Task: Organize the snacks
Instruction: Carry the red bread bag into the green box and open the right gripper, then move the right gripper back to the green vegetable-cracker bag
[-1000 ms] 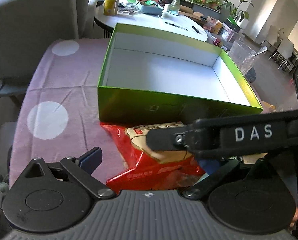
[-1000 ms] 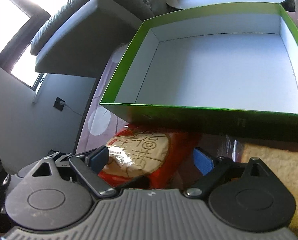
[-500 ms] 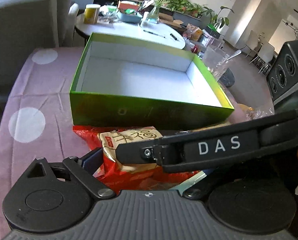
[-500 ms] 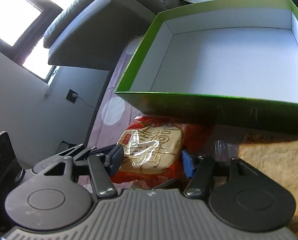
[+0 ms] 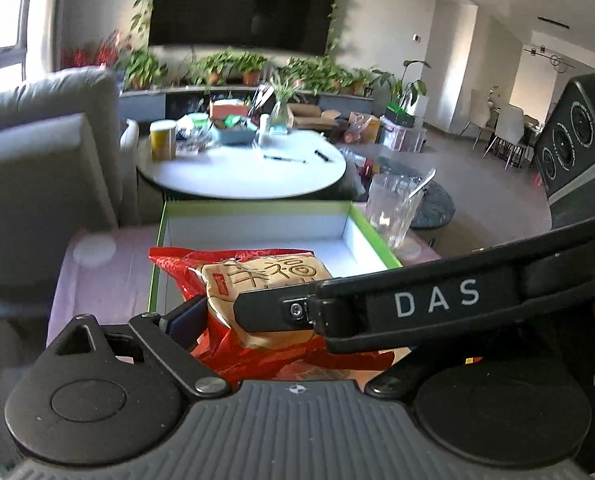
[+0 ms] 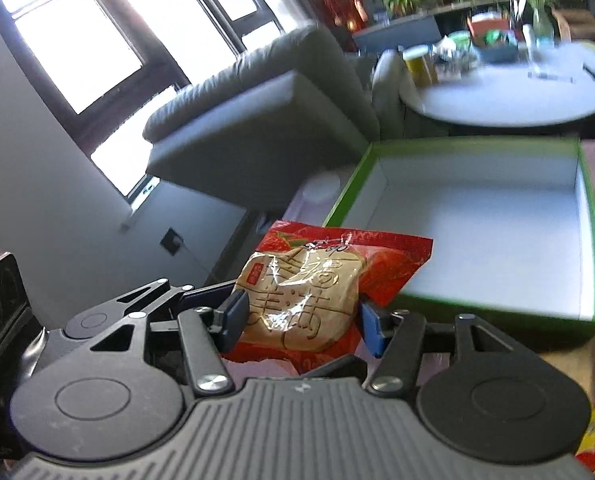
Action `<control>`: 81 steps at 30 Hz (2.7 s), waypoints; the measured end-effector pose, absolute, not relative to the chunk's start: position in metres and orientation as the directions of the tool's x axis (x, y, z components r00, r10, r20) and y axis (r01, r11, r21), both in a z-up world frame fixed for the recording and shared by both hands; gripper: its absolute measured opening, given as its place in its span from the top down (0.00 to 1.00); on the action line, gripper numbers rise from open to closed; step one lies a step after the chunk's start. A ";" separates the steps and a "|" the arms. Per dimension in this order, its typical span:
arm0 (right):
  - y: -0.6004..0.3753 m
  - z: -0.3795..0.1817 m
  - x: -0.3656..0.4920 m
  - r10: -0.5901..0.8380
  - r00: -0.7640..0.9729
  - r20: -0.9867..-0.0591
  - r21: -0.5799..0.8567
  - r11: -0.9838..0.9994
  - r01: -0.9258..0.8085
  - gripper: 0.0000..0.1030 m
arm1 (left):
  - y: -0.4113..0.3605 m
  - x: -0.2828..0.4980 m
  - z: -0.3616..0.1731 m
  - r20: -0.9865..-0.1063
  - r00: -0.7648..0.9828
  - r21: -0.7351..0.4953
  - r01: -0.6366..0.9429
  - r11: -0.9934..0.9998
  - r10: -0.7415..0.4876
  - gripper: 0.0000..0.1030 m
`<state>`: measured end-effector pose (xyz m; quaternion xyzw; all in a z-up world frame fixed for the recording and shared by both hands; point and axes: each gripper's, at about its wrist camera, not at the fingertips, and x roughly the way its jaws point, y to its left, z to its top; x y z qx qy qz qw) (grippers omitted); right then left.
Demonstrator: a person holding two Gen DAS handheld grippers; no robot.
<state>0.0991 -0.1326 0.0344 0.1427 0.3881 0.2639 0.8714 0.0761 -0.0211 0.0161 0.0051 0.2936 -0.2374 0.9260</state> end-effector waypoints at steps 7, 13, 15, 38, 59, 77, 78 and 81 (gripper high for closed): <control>-0.144 0.044 0.126 0.566 0.611 -0.554 0.458 0.819 -0.345 0.54 | -0.030 0.116 0.026 -0.524 0.730 -0.093 0.463 0.881 -0.439 0.10; -0.146 0.036 0.158 0.574 0.611 -0.546 0.477 0.812 -0.337 0.54 | -0.025 0.150 0.018 -0.541 0.719 -0.088 0.467 0.880 -0.436 0.10; -0.146 0.030 0.168 0.577 0.602 -0.552 0.490 0.809 -0.325 0.54 | -0.024 0.161 0.011 -0.555 0.709 -0.096 0.464 0.880 -0.435 0.10; -0.140 -0.029 0.208 0.568 0.490 -0.661 0.527 0.816 -0.236 0.54 | -0.011 0.196 -0.045 -0.658 0.653 -0.115 0.404 0.907 -0.374 0.21; -0.166 -0.022 0.162 0.483 0.555 -0.677 0.479 0.862 -0.166 0.43 | -0.003 0.155 -0.054 -0.721 0.614 -0.177 0.284 0.942 -0.321 0.17; -0.206 0.005 0.102 0.468 0.660 -0.588 0.501 0.851 -0.158 0.35 | -0.001 0.082 -0.030 -0.677 0.666 -0.129 0.312 0.941 -0.313 0.14; -0.207 0.005 0.098 0.468 0.663 -0.585 0.499 0.851 -0.160 0.35 | -0.001 0.075 -0.030 -0.677 0.665 -0.122 0.319 0.940 -0.314 0.14; -0.209 0.002 0.088 0.467 0.658 -0.591 0.494 0.854 -0.163 0.35 | -0.002 0.061 -0.030 -0.681 0.656 -0.110 0.348 0.931 -0.326 0.14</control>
